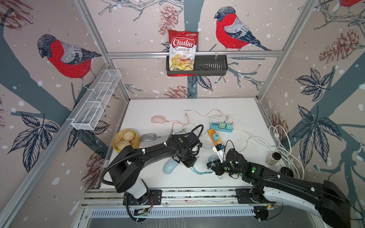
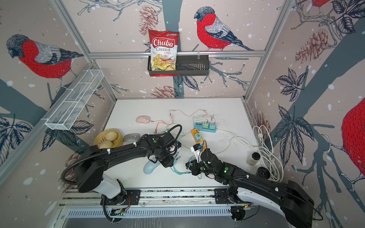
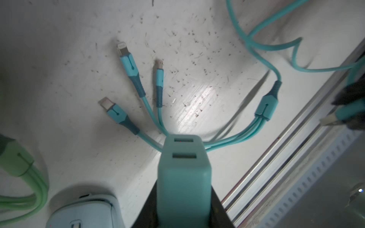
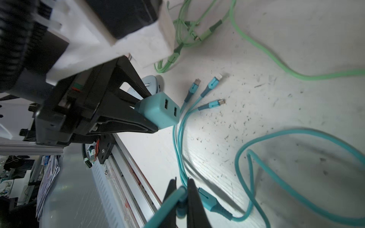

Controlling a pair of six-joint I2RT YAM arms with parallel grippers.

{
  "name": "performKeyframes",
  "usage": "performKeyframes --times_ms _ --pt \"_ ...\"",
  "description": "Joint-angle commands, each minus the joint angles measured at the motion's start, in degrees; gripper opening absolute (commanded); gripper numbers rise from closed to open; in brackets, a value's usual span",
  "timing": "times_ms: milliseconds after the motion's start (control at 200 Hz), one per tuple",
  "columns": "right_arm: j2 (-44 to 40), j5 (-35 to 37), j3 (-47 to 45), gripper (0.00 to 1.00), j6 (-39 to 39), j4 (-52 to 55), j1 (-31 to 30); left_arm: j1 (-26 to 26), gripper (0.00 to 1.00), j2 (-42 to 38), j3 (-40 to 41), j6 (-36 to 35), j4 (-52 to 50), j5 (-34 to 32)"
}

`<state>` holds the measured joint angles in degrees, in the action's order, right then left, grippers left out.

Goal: Unplug the wireless mouse
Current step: Place the power cord at the center of the board.

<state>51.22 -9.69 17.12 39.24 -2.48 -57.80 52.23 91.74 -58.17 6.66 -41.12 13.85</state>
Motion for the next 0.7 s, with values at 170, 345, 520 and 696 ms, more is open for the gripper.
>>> performKeyframes --times_ms 170,345,520,696 --pt "8.37 12.33 5.14 0.38 3.0 2.77 -3.3 0.58 0.0 1.23 0.08 2.73 -0.16 3.87" --pt "9.71 18.92 11.92 0.56 0.4 14.37 -4.71 0.97 0.0 2.08 -0.44 10.36 -4.56 -3.02" --pt "9.26 24.25 18.27 0.54 -2.86 24.45 -5.48 1.03 0.0 1.48 0.26 17.24 -9.38 -8.66" --pt "4.24 28.12 19.84 0.54 -5.23 26.66 -4.21 1.03 0.1 -0.95 2.55 19.53 -9.87 -10.39"
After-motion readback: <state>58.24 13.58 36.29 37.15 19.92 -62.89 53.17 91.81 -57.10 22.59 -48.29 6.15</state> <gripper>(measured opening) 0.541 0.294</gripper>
